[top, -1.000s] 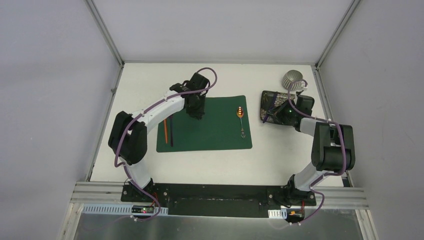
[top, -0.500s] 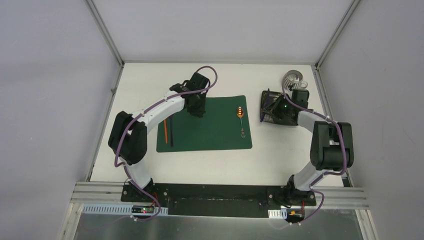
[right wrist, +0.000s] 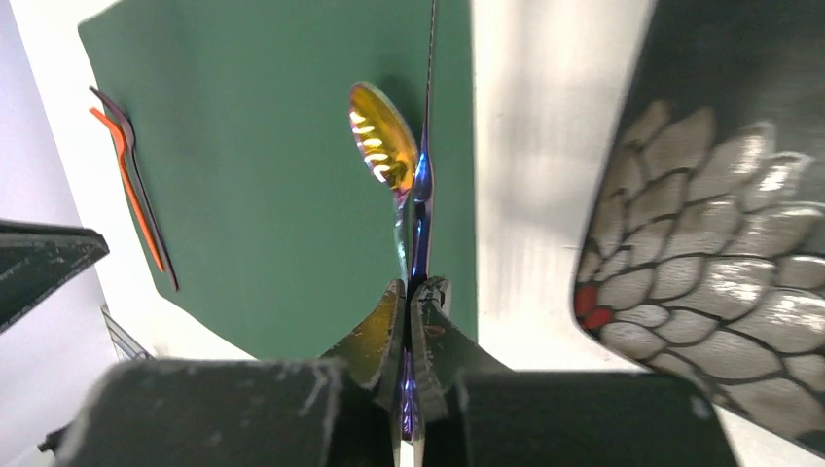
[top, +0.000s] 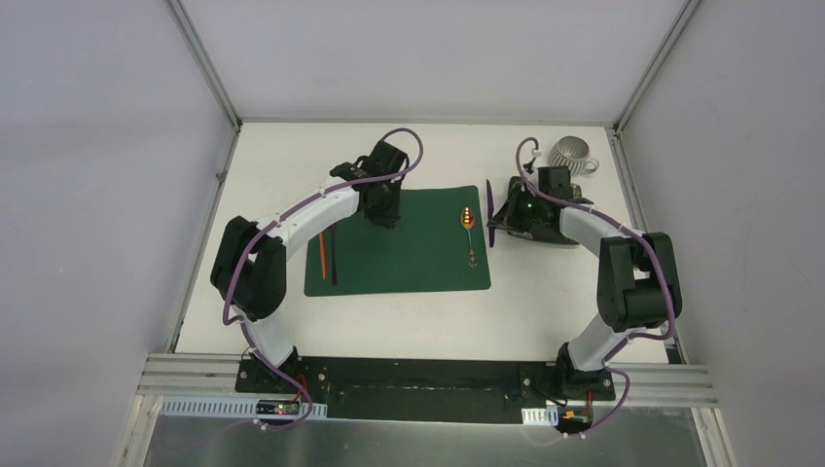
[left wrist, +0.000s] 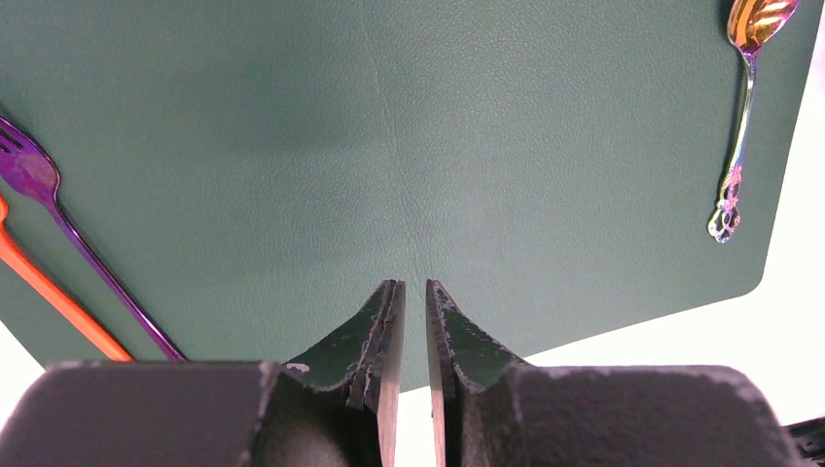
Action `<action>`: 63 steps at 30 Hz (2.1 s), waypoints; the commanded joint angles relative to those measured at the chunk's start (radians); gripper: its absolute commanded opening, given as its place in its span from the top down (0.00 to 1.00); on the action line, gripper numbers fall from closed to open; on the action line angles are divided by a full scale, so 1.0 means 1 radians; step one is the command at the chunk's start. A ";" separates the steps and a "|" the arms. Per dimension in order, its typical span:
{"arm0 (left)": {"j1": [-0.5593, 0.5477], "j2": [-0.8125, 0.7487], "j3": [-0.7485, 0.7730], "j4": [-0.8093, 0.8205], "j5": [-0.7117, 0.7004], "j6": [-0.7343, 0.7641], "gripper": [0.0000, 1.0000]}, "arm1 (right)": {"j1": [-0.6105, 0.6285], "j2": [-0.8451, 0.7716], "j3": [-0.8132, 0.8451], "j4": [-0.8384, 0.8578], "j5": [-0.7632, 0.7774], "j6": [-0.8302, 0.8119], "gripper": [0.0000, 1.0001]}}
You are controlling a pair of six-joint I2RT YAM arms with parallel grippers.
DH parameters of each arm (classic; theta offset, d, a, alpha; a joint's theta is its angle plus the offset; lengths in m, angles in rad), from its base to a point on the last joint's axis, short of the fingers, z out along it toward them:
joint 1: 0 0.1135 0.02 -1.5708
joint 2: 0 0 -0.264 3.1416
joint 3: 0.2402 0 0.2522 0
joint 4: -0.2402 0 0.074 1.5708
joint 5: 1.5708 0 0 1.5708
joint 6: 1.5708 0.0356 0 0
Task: Set the dinner table for one person
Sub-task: Place the knife on the napkin.
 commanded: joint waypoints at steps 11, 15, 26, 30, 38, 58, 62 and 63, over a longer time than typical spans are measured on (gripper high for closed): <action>-0.006 -0.035 -0.005 0.019 -0.020 0.000 0.84 | 0.208 -0.060 0.042 -0.064 0.092 -0.028 1.00; -0.006 -0.043 -0.008 0.020 -0.017 -0.003 0.84 | 0.268 -0.108 -0.018 -0.031 0.141 0.009 1.00; -0.006 -0.082 -0.031 0.019 -0.012 -0.008 0.84 | 0.329 -0.168 -0.125 0.051 0.246 0.098 1.00; -0.006 -0.096 -0.036 0.017 -0.012 -0.004 0.84 | 0.354 -0.126 -0.121 0.102 0.259 0.125 1.00; -0.006 -0.113 -0.043 0.008 -0.020 0.004 0.84 | 0.427 -0.043 -0.092 0.146 0.287 0.170 1.00; -0.006 -0.120 -0.059 0.008 -0.017 0.001 0.84 | 0.473 -0.050 -0.136 0.178 0.361 0.209 1.00; -0.006 -0.120 -0.058 0.009 -0.018 0.000 0.84 | 0.474 -0.041 -0.139 0.185 0.350 0.212 1.00; -0.006 -0.118 -0.058 0.008 -0.017 0.000 0.84 | 0.474 -0.038 -0.139 0.184 0.350 0.213 1.00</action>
